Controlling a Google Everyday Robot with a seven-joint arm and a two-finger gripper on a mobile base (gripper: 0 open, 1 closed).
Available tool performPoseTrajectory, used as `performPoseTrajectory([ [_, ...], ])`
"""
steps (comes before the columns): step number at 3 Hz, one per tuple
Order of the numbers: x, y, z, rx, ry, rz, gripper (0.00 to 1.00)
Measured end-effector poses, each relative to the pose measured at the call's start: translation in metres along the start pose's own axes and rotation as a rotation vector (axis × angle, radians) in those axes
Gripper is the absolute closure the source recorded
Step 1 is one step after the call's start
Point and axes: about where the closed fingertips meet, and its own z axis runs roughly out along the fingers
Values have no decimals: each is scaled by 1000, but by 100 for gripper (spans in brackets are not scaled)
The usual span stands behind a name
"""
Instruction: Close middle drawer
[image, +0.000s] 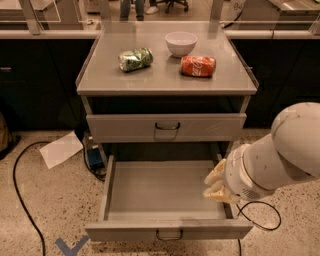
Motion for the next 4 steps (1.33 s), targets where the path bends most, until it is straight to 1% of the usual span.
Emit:
performPoseTrajectory([
  [1, 5, 5, 10, -2, -1, 25, 89],
  [2, 27, 20, 49, -33, -39, 129, 100],
  [3, 46, 37, 93, -69, -101, 219, 100],
  [4, 57, 53, 132, -114, -148, 261, 100],
])
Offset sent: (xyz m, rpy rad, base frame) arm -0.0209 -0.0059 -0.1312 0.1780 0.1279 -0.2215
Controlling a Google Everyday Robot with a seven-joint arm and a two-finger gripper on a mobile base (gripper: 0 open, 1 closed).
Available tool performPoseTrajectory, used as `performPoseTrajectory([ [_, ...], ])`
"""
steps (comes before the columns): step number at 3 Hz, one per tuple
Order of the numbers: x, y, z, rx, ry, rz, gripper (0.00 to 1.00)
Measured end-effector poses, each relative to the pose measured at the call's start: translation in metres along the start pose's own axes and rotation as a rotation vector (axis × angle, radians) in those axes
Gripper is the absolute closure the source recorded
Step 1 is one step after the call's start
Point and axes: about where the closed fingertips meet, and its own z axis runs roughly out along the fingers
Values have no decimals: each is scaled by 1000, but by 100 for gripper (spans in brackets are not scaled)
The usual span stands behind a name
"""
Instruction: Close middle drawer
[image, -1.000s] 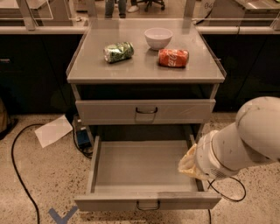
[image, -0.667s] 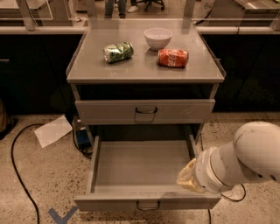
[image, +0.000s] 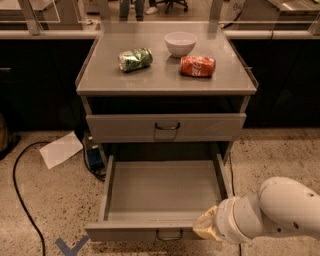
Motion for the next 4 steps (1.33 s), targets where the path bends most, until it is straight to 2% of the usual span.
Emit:
performPoseTrajectory([
  [1, 11, 11, 16, -34, -27, 2, 100],
  [2, 11, 11, 16, -34, -27, 2, 100],
  [3, 24, 8, 35, -24, -19, 30, 100],
  [4, 54, -2, 71, -16, -25, 71, 100],
])
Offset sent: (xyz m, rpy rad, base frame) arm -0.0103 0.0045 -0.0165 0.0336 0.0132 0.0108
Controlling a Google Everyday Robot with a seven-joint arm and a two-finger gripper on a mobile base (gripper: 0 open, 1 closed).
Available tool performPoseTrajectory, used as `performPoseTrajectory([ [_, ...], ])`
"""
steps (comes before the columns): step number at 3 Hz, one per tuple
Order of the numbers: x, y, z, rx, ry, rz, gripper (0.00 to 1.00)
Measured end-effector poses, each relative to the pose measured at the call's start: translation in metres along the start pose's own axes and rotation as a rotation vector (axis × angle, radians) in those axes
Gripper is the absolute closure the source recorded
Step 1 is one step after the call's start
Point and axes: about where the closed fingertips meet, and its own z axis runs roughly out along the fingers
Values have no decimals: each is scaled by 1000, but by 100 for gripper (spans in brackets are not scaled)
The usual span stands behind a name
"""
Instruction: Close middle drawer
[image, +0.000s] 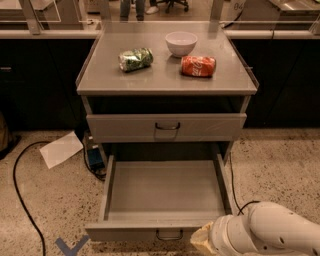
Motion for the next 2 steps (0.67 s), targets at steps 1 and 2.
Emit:
performPoseTrajectory([
  [1, 35, -9, 41, -11, -25, 54, 100],
  [2, 69, -9, 83, -77, -40, 100, 100],
])
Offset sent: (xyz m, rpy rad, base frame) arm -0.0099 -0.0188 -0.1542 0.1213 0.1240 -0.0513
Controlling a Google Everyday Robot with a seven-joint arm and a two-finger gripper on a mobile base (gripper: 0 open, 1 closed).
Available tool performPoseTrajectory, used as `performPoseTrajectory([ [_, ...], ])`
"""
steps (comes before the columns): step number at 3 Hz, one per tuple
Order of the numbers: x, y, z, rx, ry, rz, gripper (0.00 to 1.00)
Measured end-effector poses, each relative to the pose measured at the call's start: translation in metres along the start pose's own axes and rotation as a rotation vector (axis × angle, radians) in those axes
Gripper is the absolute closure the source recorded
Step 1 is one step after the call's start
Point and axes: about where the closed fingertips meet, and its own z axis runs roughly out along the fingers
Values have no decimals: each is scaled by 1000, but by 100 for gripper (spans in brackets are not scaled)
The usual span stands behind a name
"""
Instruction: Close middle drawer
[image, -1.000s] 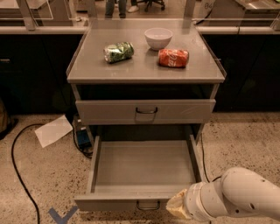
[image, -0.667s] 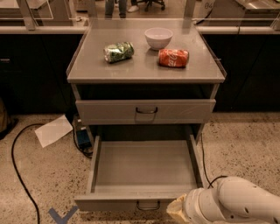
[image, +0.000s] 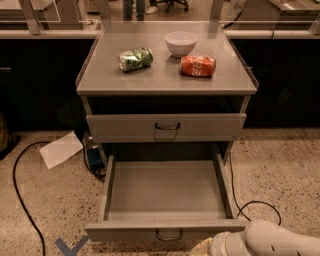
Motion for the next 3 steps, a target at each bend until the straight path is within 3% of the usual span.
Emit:
performPoseTrajectory([
  [1, 0, 0, 0, 0, 0, 0, 100],
  [3, -15, -17, 41, -47, -13, -43, 100],
])
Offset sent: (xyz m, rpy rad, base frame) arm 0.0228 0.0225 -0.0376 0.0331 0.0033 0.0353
